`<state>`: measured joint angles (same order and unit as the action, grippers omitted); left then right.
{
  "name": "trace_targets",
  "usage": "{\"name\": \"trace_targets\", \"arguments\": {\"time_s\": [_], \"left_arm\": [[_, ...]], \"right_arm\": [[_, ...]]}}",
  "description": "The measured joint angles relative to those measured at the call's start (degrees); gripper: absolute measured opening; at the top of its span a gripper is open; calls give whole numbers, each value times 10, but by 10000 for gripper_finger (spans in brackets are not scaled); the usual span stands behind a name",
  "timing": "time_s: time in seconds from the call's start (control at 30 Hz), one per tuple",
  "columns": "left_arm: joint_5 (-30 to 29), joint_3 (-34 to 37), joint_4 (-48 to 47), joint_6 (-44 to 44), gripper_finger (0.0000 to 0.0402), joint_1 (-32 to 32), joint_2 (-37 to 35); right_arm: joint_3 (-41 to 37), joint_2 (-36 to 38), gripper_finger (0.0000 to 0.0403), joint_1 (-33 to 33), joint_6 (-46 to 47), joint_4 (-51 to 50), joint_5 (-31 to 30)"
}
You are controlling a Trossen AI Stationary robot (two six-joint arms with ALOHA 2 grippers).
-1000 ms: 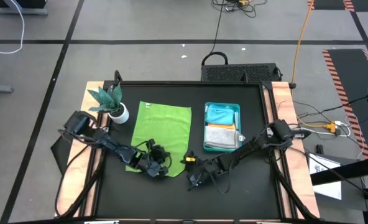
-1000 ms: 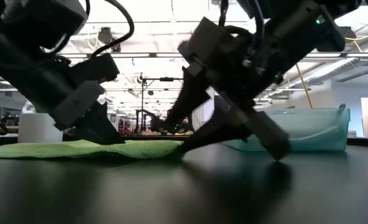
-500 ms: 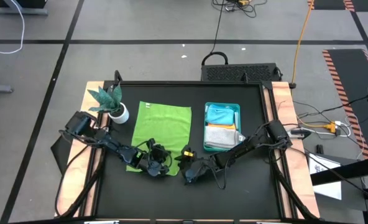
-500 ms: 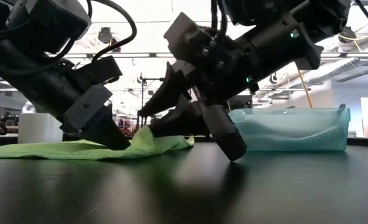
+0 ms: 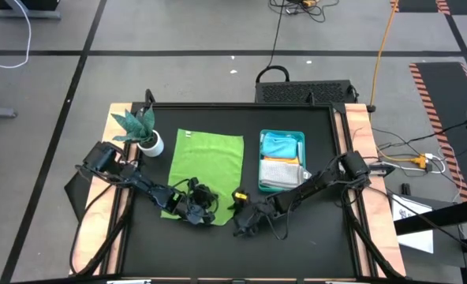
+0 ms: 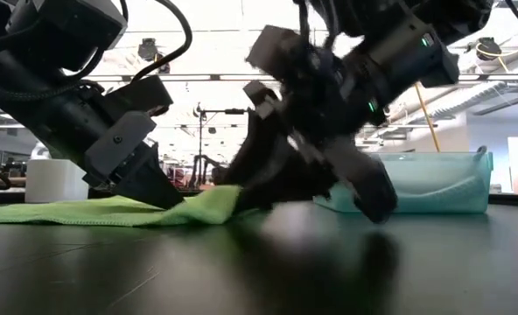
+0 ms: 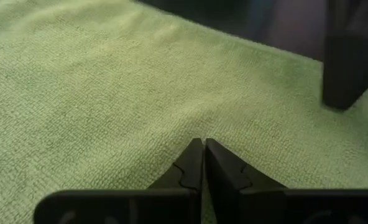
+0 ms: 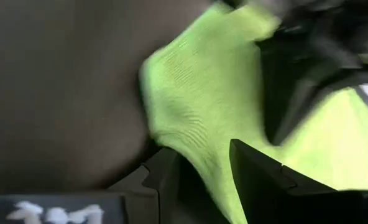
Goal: Fold microfiber towels
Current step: Fold the light green microfiber cloth
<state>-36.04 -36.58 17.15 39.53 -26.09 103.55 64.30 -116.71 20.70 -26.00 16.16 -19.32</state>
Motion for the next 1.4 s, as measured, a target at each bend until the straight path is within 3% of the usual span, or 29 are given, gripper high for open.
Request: {"name": "trace_targets", "arguments": {"time_s": [0.37,0.63,0.93,1.4], "left_arm": [[3,0,7,-2,26,0,0],[3,0,7,-2,26,0,0],[4,0,7,2,26,-14,0],[-20,0,94,27,26,-83,0]], "right_arm": [[-2,-15,130,8,-146,90,29],[-2,-15,119,0,-69,104,30],[-2,-14,6,30,-47,79,63],[-1,-5,27,52,56,-10,119]]}}
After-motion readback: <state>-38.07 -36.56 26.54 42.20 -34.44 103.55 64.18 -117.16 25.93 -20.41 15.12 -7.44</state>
